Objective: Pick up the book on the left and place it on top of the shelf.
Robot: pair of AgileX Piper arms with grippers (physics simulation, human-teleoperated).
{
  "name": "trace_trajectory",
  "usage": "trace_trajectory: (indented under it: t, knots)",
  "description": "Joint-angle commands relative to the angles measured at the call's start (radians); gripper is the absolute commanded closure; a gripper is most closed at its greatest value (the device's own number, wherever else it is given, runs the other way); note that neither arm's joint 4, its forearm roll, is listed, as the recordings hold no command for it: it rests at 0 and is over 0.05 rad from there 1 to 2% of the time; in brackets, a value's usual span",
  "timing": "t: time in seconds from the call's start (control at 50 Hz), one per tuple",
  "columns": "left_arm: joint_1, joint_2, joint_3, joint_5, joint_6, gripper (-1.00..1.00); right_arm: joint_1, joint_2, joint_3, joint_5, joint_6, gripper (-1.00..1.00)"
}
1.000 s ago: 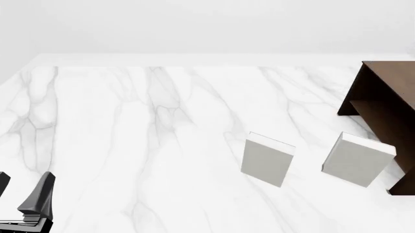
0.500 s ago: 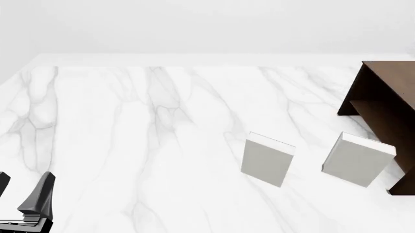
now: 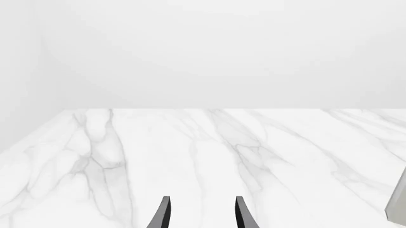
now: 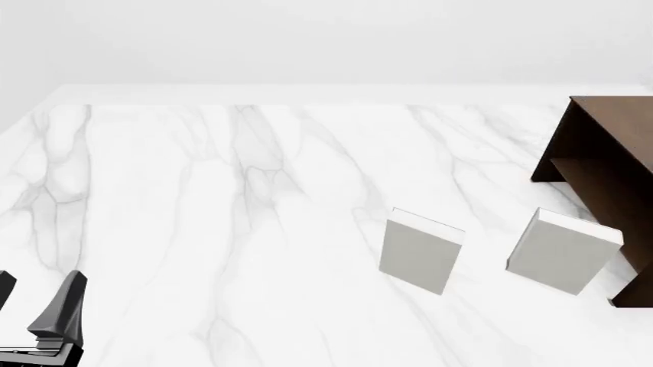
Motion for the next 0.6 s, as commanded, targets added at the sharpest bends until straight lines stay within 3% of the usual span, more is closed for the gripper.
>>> trace_trajectory:
  t: [0.02,0.6]
  knots:
    - [0.0,0.0,0.0,0.0,0.0,-1.0,-0.004,0.042,-0.032,-0.031,0.01,1.0]
    - [0.0,0.0,0.0,0.0,0.0,-1.0,-0.022,0.16,-0.067,-0.079,-0.001,1.0]
